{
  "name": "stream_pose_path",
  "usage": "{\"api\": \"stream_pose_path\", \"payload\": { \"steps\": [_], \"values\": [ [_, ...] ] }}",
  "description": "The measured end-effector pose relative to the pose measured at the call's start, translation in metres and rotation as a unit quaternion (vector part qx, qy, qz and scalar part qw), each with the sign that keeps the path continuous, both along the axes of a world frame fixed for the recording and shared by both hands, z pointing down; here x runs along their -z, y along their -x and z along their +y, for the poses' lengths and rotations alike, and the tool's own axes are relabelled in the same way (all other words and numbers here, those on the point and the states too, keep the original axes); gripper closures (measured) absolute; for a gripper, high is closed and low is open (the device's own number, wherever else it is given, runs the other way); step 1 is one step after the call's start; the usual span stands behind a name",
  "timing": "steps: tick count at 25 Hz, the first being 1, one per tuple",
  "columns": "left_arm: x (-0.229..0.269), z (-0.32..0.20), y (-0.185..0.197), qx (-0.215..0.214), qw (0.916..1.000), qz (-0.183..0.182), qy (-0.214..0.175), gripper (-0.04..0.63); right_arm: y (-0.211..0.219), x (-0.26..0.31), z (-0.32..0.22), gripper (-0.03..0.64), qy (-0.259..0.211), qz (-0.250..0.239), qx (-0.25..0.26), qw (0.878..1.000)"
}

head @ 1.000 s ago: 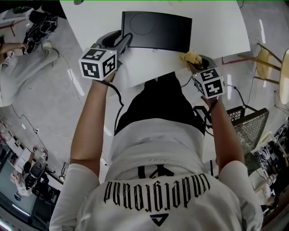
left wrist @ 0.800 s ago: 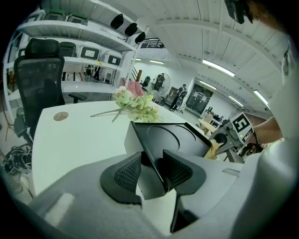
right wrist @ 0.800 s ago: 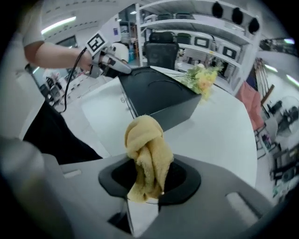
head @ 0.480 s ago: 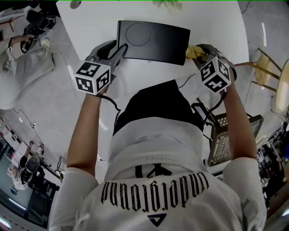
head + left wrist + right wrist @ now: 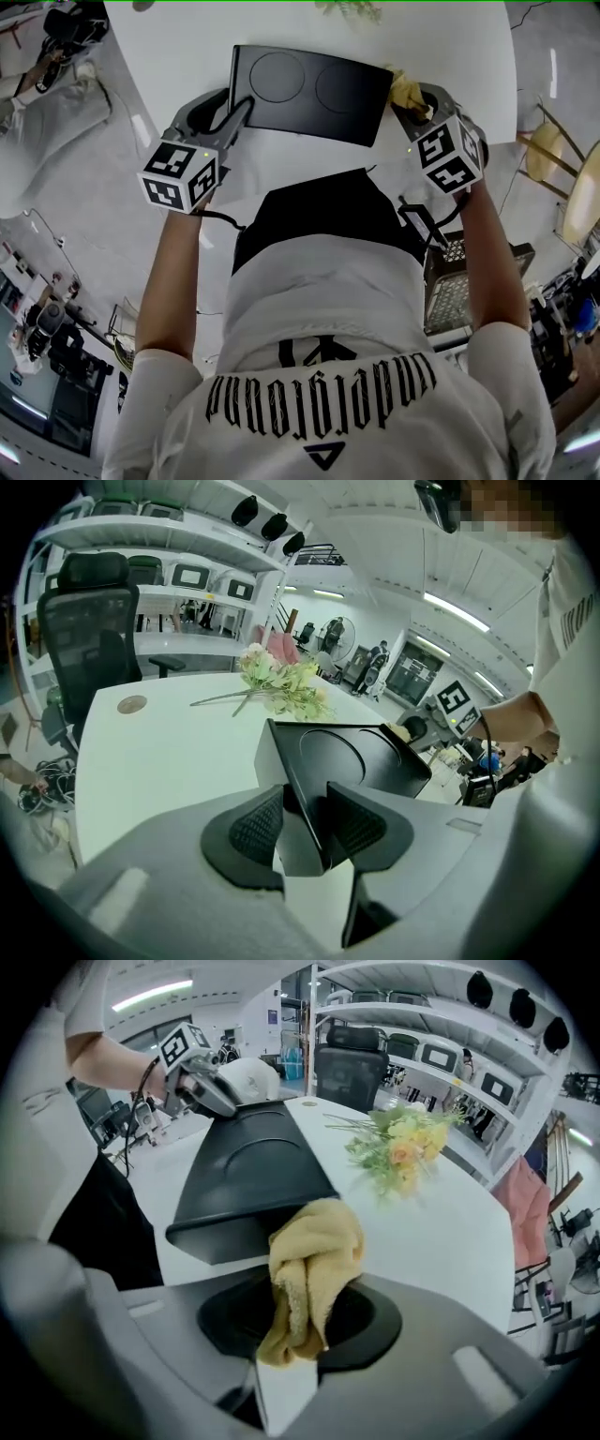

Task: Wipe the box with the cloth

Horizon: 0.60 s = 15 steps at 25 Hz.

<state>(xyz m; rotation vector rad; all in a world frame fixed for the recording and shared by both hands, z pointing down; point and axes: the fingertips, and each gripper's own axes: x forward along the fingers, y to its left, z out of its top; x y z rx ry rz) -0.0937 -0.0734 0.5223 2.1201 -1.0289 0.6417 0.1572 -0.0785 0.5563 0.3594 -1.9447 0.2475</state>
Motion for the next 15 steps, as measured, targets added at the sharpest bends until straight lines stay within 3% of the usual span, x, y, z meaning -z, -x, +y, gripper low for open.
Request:
{"api": "stream_pose_path", "payload": {
  "steps": [8,15],
  "values": [
    [0.0,0.0,-0.005,0.006,0.9999,-0.008,-0.005,0.436,0.011,0.007,0.097,0.503,0.063,-0.029,0.032,0.997],
    [0.0,0.001,-0.005,0.001,1.0,-0.008,-0.004,0.436,0.007,0.008,0.088,0.502,0.075,-0.023,0.072,0.994]
  ]
}}
